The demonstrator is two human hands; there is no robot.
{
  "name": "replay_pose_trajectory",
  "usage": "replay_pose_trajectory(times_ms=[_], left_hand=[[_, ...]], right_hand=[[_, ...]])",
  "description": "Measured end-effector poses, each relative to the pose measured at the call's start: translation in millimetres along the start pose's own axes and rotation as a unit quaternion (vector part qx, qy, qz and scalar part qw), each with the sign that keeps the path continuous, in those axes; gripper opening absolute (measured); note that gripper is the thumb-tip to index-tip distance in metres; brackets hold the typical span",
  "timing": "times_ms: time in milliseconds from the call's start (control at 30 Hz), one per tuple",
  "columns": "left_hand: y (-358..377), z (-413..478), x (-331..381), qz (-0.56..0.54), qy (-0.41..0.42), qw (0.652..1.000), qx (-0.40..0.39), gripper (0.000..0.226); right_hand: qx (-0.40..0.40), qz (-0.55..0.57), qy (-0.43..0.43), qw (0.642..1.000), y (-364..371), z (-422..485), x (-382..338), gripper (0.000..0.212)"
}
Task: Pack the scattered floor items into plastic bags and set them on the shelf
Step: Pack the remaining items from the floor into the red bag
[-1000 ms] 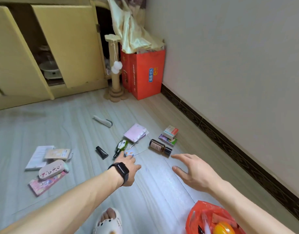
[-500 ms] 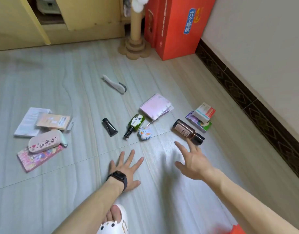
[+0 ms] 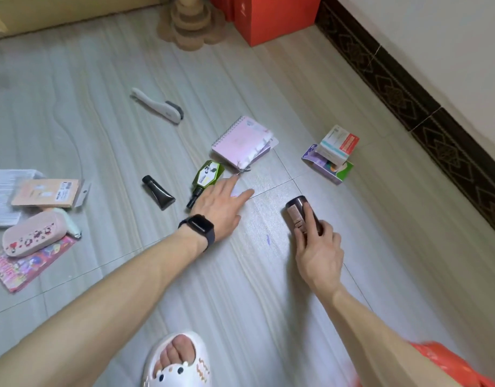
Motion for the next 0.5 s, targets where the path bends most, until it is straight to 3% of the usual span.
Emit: replay_pose_trajectory(times_ms=[67,133,233,367,500], left_hand=[[18.7,14.1,-6.6,0.001,-0.058,0.997,-0.055,0.048],[26.6,10.0,-6.5,-0.012,-0.109,0.993,-0.049,0.035],[46.2,-27.6,7.8,-0.154,-0.169,0.971,-0.065,0.028],[54.3,-94.0,34.8,-0.161,-0.159,0.972,-0.068,0.024],[54.9,-140.6,55.2,-0.164,-0.125,0.966,-0.155,0.023]], right_hand=[[-0.010,0.013,0.015,1.000,3.6,-26.3,11.5,0.056],[-0.027,0.021,0.034,0.999,4.1,-45.0,22.8,0.057],[-0.060,0.030,0.059,0.996,6.9,-68.4,32.0,0.059],[-0.122,0.038,0.071,0.989,4.5,-96.0,24.3,0.060],[-0.243,0.006,0.063,0.968,-8.7,-107.1,13.7,0.049]])
Point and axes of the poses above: each hand's wrist, its own z-axis towards the middle knuckle, its own y-axis out of the palm, x = y × z, the point moved 10 cm from there along z, towards the middle knuckle, and after that the axes turned 2 degrees about z, right-handed, at the moved point
